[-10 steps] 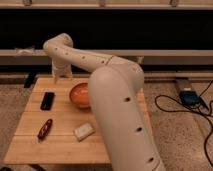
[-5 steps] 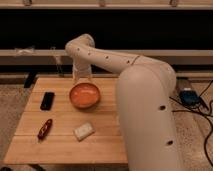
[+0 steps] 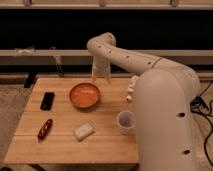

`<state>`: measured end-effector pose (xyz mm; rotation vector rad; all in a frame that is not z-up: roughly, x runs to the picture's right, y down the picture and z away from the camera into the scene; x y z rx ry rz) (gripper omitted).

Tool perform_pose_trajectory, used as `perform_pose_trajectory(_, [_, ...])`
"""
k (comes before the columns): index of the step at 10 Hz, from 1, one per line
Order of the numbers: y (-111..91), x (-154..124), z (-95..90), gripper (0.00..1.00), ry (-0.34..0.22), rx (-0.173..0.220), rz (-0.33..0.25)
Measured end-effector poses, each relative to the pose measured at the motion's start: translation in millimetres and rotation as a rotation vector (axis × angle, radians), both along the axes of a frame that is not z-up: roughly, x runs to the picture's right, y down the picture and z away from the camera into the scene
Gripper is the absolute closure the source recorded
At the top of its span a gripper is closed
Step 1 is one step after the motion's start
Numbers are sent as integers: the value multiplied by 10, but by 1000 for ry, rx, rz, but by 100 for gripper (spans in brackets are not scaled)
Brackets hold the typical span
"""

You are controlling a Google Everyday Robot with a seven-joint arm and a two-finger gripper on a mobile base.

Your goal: Place the bottle in the ceramic bowl

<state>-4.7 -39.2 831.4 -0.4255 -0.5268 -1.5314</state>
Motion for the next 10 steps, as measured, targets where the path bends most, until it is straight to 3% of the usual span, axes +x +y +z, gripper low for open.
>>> perform_pose_trajectory(6, [441, 695, 266, 36, 101, -56, 107])
perform_pose_trajectory(9, [436, 958, 400, 36, 176, -43, 108])
perform_pose_trajectory(10, [356, 1058, 449, 36, 238, -15, 92])
